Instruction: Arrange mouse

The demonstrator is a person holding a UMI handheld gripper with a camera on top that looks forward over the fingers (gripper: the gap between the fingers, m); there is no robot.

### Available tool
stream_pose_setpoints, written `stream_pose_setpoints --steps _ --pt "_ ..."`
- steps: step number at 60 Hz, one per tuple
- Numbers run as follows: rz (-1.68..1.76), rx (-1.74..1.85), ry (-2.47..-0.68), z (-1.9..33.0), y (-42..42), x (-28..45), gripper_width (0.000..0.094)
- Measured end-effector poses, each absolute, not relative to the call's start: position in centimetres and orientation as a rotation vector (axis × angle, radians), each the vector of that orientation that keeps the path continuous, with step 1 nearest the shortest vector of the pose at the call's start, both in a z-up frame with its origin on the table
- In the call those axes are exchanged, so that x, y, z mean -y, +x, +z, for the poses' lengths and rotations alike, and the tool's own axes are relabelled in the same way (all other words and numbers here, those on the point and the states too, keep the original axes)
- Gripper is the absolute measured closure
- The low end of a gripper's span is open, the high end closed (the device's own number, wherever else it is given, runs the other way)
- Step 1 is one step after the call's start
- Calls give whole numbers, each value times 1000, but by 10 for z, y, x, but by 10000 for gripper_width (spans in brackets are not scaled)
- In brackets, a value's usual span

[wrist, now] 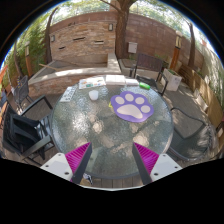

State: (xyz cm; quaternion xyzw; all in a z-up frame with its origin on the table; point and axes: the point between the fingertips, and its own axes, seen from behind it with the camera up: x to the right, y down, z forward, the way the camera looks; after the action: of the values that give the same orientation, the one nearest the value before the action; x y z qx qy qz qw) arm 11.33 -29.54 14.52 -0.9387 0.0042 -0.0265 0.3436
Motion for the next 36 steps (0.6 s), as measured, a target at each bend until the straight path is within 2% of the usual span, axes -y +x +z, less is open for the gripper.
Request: stream_pose_setpoints --steps 12,24,36 --pt "19 32 -2293 91 57 147 102" --pt "53 68 -2226 41 20 -9 115" --pt "29 134 -2247 -5 6 -95 177"
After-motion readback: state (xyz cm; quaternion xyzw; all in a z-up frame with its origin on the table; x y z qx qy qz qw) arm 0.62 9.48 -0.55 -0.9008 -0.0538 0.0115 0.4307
